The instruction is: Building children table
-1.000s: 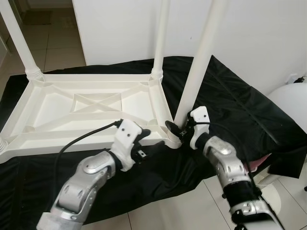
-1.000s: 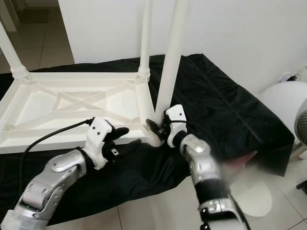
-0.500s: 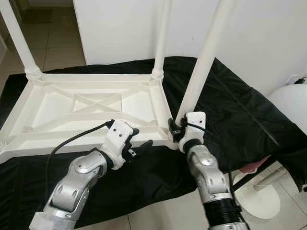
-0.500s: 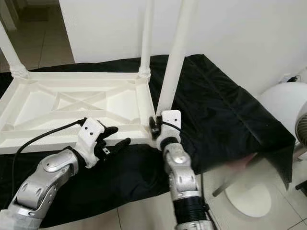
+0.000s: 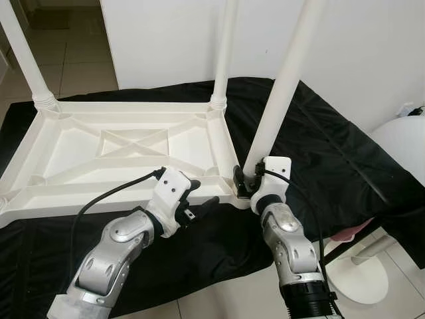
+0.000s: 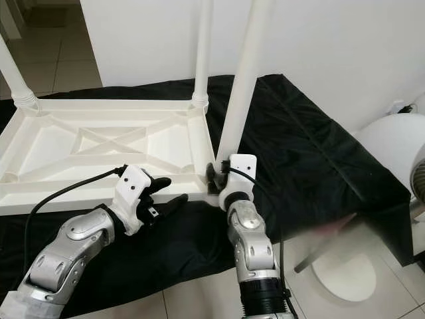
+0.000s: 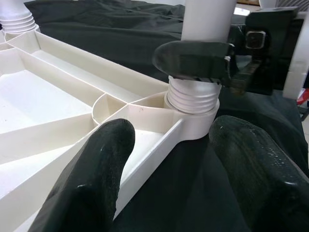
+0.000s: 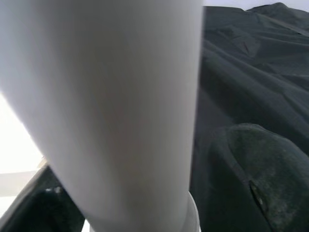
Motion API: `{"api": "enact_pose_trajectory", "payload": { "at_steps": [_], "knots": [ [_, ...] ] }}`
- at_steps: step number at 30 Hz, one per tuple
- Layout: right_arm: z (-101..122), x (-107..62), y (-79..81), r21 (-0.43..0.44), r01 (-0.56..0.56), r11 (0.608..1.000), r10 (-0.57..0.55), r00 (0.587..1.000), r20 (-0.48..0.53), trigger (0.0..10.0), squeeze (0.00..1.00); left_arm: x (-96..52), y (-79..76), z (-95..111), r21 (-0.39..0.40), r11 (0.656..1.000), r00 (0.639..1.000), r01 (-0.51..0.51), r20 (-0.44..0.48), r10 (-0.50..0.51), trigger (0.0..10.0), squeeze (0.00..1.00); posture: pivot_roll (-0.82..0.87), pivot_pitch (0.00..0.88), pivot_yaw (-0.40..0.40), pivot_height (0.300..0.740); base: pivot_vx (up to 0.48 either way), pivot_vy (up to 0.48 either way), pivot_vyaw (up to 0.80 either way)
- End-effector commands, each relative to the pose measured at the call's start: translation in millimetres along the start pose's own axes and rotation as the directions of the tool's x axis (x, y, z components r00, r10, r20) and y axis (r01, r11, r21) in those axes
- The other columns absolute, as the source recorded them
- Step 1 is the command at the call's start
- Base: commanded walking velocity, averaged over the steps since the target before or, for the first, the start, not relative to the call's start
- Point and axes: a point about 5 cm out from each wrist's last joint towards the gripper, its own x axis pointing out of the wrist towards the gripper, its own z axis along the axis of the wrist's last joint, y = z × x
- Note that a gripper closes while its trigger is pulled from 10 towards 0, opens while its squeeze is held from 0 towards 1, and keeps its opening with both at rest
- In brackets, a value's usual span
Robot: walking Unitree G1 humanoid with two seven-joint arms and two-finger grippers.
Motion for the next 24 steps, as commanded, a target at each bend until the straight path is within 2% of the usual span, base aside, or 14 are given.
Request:
{"api": "enact_pose_trajectory", "payload": {
  "at_steps": [1, 6, 7, 9, 11, 12, 15, 16, 17, 18, 21, 23, 24],
  "knots": [
    [-3.4, -5.5, 1.0, 0.018, -0.021, 1.0, 0.021, 1.0, -0.011, 10.0, 1.0, -1.0, -3.0, -3.6, -0.007, 1.0, 1.0, 0.007, -0.017, -0.007, 10.0, 0.0, -0.05, 0.076, -0.037, 0.74, 0.0, 0.0, 0.0],
    [-0.7, -10.0, -0.8, 0.007, -0.142, 0.99, 0.142, 0.99, -0.005, 10.0, 1.0, -1.2, -4.3, -2.5, -0.01, 1.0, 1.0, 0.014, -0.018, -0.014, 10.0, 0.0, -0.05, 0.085, -0.029, 0.74, 0.0, 0.0, 0.0],
    [0.0, -10.5, -0.6, 0.01, -0.174, 0.985, 0.174, 0.985, -0.002, 10.0, 0.0, -1.2, -4.9, -2.1, -0.01, 1.0, 1.0, 0.015, -0.018, -0.016, 10.0, 0.0, -0.05, 0.088, -0.031, 0.74, 0.0, 0.0, 0.0],
    [0.0, -10.5, -0.6, 0.01, -0.174, 0.985, 0.174, 0.985, -0.002, 10.0, 0.0, -1.2, -4.9, -2.1, -0.01, 1.0, 1.0, 0.015, -0.018, -0.016, 10.0, 0.0, -0.05, 0.088, -0.031, 0.74, 0.0, 0.0, 0.0],
    [3.1, -9.6, -3.3, 0.002, -0.248, 0.969, 0.248, 0.969, 0.0, 10.0, 0.0, -1.7, -6.7, -2.2, -0.014, 1.0, 1.0, 0.022, -0.018, -0.022, 10.0, 0.0, -0.05, 0.092, -0.031, 0.74, 0.0, 0.0, 0.0],
    [6.5, -6.9, -8.6, -0.033, -0.323, 0.946, 0.323, 0.946, 0.0, 10.0, 0.0, -2.3, -9.1, -3.3, -0.016, 0.999, 0.999, 0.031, -0.021, -0.031, 10.0, 0.0, -0.05, 0.093, -0.031, 0.74, 0.0, 0.0, 0.0],
    [8.4, -3.7, -12.8, -0.079, -0.376, 0.923, 0.377, 0.926, -0.002, 10.0, 0.0, -2.1, -10.1, -3.7, -0.018, 0.999, 0.999, 0.035, -0.021, -0.035, 10.0, 0.0, -0.05, 0.094, -0.033, 0.74, 0.0, 0.0, 0.0],
    [10.0, -1.0, -16.2, -0.12, -0.418, 0.901, 0.42, 0.907, -0.008, 10.0, 0.0, -1.6, -10.2, -3.5, -0.019, 0.999, 0.999, 0.035, -0.021, -0.036, 10.0, 0.0, -0.05, 0.094, -0.034, 0.74, 0.0, 0.0, 0.0],
    [10.0, -1.0, -16.2, -0.12, -0.418, 0.901, 0.42, 0.907, -0.008, 10.0, 0.0, -1.6, -10.2, -3.5, -0.019, 0.999, 0.999, 0.035, -0.021, -0.036, 10.0, 0.0, -0.05, 0.094, -0.034, 0.74, 0.0, 0.0, 0.0],
    [12.1, 1.9, -17.5, -0.161, -0.472, 0.867, 0.476, 0.879, -0.014, 10.0, 0.0, -0.8, -10.1, -3.0, -0.018, 0.999, 0.999, 0.035, -0.019, -0.036, 10.0, 0.0, -0.05, 0.09, -0.033, 0.74, 0.0, 0.0, 0.0],
    [13.7, 3.6, -18.5, -0.167, -0.511, 0.843, 0.515, 0.857, -0.019, 10.0, 0.0, -0.3, -10.7, -2.4, -0.019, 0.999, 0.999, 0.037, -0.017, -0.037, 10.0, 0.0, -0.05, 0.09, -0.033, 0.74, 0.0, 0.0, 0.0],
    [13.7, 3.6, -18.5, -0.167, -0.511, 0.843, 0.515, 0.857, -0.019, 10.0, 0.0, -0.3, -10.7, -2.4, -0.019, 0.999, 0.999, 0.037, -0.017, -0.037, 10.0, 0.0, -0.05, 0.09, -0.033, 0.74, 0.0, 0.0, 0.0],
    [14.6, 5.9, -19.0, -0.17, -0.533, 0.829, 0.538, 0.843, -0.024, 10.0, 0.0, 0.1, -11.4, -1.8, -0.02, 0.999, 0.999, 0.039, -0.016, -0.039, 10.0, 0.0, -0.04, 0.087, -0.034, 0.74, 0.0, 0.0, 0.0]
  ]
}}
